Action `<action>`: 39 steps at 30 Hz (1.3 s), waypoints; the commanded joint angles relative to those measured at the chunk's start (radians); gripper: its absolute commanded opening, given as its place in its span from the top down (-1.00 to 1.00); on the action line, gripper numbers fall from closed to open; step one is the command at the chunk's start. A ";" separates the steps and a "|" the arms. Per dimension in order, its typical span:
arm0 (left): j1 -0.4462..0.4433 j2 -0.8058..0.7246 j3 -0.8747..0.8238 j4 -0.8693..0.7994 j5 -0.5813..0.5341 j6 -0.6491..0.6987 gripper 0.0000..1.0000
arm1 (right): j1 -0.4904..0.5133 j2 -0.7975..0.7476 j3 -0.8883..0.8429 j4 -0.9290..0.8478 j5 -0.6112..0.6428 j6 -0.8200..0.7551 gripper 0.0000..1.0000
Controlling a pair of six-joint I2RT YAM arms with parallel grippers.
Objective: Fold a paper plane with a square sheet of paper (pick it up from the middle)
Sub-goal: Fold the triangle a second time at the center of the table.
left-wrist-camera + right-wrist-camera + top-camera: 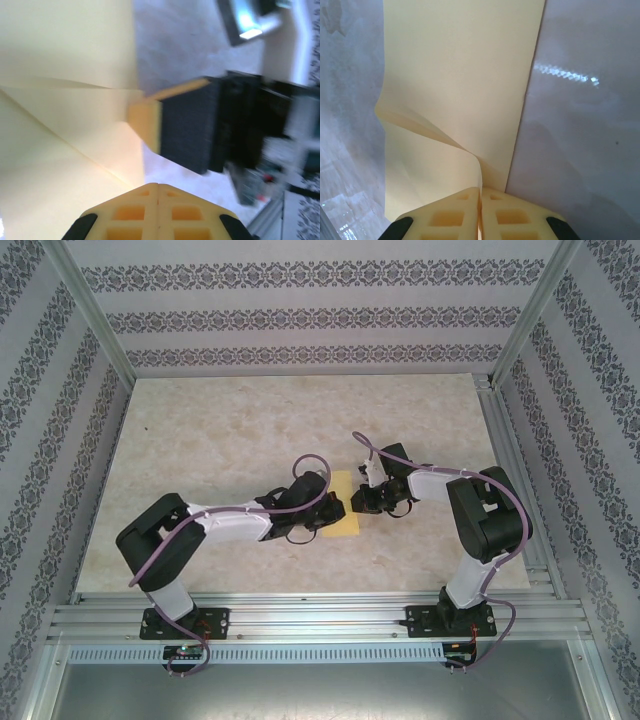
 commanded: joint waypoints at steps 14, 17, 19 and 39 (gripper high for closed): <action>0.048 0.174 0.085 0.084 0.070 -0.047 0.84 | 0.013 0.049 0.004 -0.019 0.060 -0.022 0.81; 0.049 0.217 0.085 0.077 0.067 -0.060 0.85 | 0.013 0.049 0.004 -0.021 0.060 -0.022 0.81; 0.048 0.233 0.082 0.061 0.071 -0.071 0.87 | 0.014 0.051 0.004 -0.021 0.061 -0.022 0.81; 0.097 0.143 0.121 -0.016 0.053 0.008 0.78 | 0.015 0.054 0.008 -0.024 0.064 -0.021 0.81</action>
